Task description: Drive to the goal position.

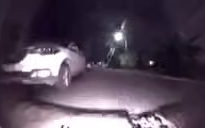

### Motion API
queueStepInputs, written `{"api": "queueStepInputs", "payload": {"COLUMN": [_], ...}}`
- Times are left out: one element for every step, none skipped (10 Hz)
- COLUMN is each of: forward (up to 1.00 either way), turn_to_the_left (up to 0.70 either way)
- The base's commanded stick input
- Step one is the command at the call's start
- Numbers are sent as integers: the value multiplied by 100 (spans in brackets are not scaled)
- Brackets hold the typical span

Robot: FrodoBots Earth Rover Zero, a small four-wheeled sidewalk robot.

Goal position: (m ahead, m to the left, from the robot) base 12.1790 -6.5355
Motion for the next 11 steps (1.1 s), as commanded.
{"api": "queueStepInputs", "payload": {"forward": [85, 85, 85, 85, 85, 85, 85, 85, 85, 85, 85], "turn_to_the_left": [0, 0, 0, 0, 0, 0, -23, -34, -34, -19, 0]}}
